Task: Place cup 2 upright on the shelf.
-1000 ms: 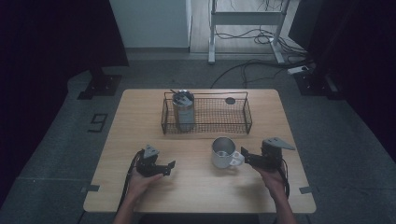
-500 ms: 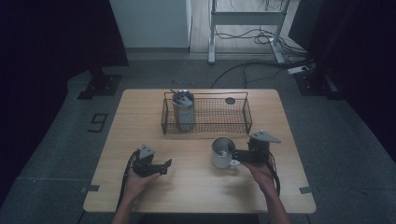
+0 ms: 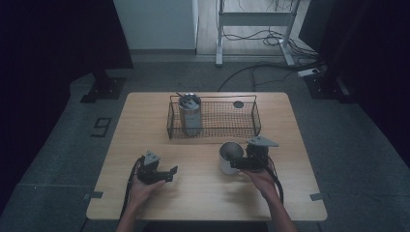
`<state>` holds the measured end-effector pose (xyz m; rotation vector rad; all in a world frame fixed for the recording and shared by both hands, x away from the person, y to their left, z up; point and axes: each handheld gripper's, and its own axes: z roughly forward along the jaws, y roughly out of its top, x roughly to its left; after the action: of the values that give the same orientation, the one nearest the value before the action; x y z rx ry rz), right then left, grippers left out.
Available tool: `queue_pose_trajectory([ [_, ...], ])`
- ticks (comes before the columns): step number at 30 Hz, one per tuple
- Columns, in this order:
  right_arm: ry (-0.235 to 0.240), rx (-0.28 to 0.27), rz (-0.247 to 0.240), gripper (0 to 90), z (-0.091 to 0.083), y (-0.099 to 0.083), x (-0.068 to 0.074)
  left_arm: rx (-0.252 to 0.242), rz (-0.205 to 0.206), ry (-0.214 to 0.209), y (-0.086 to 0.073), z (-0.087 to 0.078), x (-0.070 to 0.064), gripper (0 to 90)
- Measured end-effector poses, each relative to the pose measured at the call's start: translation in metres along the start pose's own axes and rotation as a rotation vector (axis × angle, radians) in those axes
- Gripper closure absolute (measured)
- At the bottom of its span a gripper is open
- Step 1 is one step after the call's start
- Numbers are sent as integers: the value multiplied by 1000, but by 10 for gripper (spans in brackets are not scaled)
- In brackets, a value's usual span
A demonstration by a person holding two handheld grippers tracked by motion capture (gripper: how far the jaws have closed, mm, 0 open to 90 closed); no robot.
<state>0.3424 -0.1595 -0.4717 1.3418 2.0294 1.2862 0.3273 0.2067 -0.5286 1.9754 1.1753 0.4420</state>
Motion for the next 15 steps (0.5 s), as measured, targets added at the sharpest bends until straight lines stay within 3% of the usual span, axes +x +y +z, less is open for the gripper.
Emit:
queue_pose_trajectory([
  [6,13,20,-16,0,5,-3,7,11,-2,-9,-2,2,0,103],
  [10,14,30,-24,0,7,-5,10,7,-30,-48,-3,3,1,103],
  [15,16,40,-30,0,8,-6,13,16,-22,-44,-3,4,0,104],
])
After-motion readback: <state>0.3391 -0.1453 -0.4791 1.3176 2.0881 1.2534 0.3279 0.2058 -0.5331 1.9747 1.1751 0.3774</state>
